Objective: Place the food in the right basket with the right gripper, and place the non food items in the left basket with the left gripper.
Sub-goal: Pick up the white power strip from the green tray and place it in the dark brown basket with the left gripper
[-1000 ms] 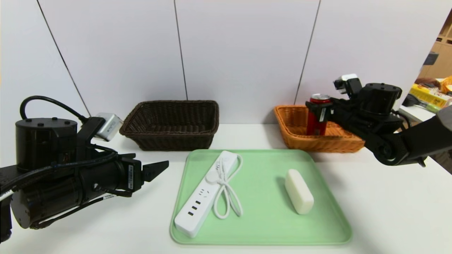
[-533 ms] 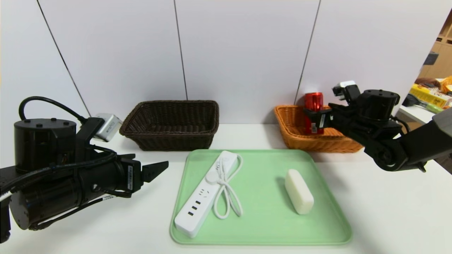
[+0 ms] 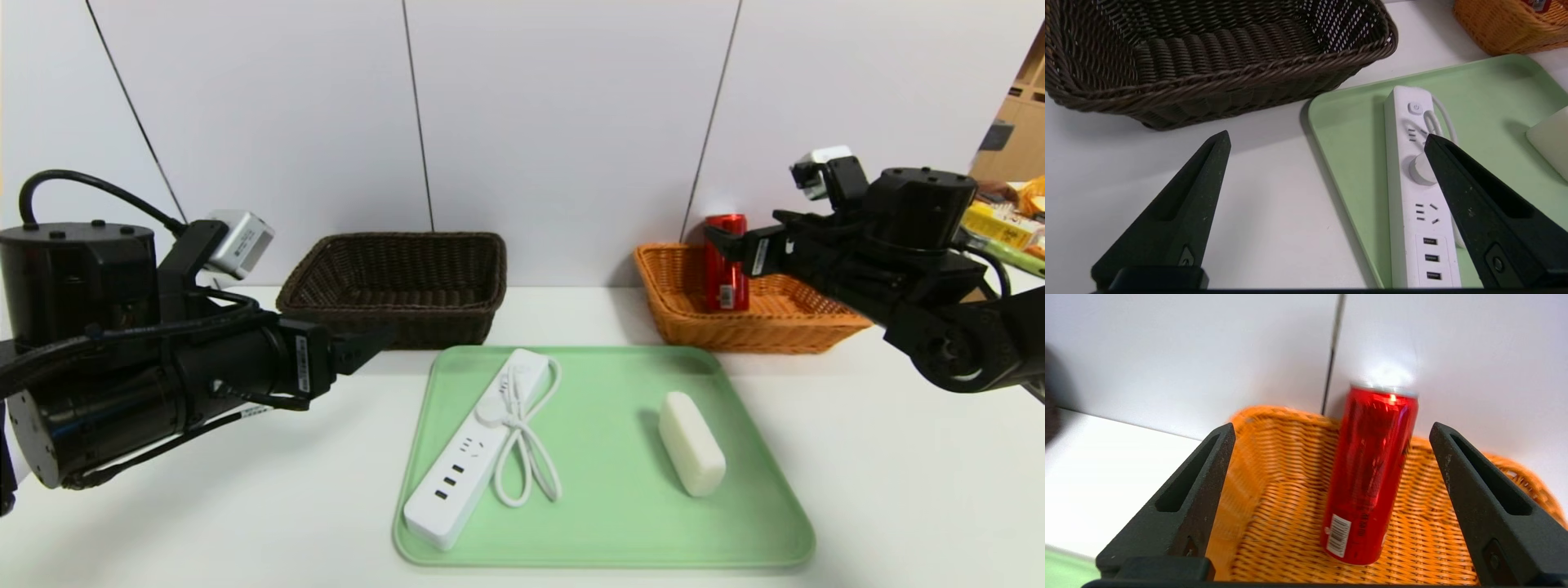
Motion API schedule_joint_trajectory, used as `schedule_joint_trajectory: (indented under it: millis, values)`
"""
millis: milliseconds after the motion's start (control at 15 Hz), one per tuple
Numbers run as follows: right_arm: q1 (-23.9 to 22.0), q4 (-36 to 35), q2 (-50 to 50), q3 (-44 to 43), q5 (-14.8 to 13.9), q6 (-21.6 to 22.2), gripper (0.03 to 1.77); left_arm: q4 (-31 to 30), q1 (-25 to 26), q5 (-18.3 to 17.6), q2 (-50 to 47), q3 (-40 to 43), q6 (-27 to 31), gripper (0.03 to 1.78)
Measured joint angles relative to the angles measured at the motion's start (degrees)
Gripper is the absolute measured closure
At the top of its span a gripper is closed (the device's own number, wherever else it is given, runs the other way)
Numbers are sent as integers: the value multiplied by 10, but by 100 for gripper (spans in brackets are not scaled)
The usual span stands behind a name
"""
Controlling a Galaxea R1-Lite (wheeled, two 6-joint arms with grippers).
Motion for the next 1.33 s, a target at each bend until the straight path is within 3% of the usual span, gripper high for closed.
schedule_joint_trajectory:
  millis: [600,1333]
  values:
    - [30,259,-214,-5,-32,-6,11,119,-66,28,4,-83,0,12]
    - [50,264,-302,74,-43,-5,11,307,-178,50,81,-252,4,12]
